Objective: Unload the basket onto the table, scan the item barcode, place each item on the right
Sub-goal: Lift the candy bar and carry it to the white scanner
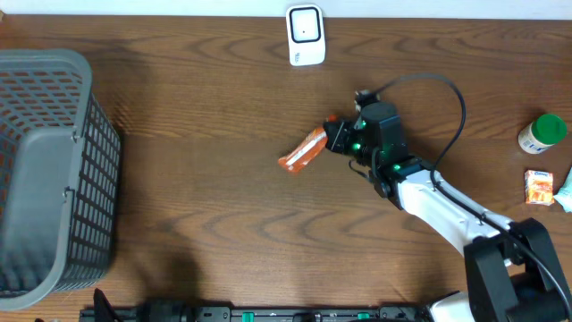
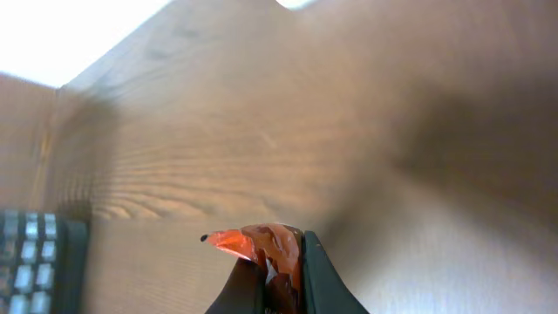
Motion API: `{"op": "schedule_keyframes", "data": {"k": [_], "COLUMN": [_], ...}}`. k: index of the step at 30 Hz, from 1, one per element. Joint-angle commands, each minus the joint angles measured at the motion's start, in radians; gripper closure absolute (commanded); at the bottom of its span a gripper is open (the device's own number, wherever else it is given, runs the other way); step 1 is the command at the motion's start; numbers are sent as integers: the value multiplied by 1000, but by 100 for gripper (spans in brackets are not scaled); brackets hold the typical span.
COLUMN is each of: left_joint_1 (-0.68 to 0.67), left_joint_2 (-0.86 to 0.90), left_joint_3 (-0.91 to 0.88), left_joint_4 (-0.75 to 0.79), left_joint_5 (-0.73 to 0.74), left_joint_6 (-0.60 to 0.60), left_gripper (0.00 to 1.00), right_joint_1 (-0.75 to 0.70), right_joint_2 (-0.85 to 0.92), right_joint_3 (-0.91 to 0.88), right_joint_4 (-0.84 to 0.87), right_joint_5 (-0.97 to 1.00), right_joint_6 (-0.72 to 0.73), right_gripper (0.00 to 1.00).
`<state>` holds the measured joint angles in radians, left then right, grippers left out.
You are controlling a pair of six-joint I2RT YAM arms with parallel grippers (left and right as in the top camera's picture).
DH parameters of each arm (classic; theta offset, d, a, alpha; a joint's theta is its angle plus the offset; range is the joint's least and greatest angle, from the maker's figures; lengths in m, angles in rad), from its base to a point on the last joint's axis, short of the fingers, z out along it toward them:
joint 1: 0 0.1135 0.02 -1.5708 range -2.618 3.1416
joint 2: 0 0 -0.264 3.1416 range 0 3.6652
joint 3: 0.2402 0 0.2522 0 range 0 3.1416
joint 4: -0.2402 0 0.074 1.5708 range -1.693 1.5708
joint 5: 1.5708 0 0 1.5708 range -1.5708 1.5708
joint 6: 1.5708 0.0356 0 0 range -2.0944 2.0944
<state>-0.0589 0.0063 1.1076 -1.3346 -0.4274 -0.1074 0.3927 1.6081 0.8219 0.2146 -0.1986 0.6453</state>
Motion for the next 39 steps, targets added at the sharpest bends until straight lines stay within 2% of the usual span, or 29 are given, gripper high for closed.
{"op": "schedule_keyframes", "data": {"k": [1,7,13,16,19,22,27,32,39], "left_joint_1": [3,3,3,3,3,3,3,3,3], "left_joint_2": [2,2,2,2,2,2,2,2,2], "left_joint_3": [2,2,2,2,2,2,2,2,2], "left_joint_4": [3,3,3,3,3,3,3,3,3], "left_joint_5": [-2,-2,-2,-2,-2,-2,-2,-2,-2], "left_joint_6": [-2,-2,-2,-2,-2,-2,-2,-2,-2], "left_gripper": [15,15,15,15,15,15,15,16,15], "right_joint_1": [1,1,-2,-8,-8,-6,-5,-1,7], "right_joint_2": [-30,-20,63,139,229,382,525,613,821], "right_joint_3": [1,1,4,40,120,308,528,671,851], "right_joint_4": [84,357,700,800,842,843,815,779,768], "right_joint_5": [69,310,382,381,375,362,362,339,328], "right_joint_6": [-395,-565,-785,-843,-890,-973,-1046,-1082,-1144], "right_gripper": [99,99,99,99,99,99,99,99,99]}}
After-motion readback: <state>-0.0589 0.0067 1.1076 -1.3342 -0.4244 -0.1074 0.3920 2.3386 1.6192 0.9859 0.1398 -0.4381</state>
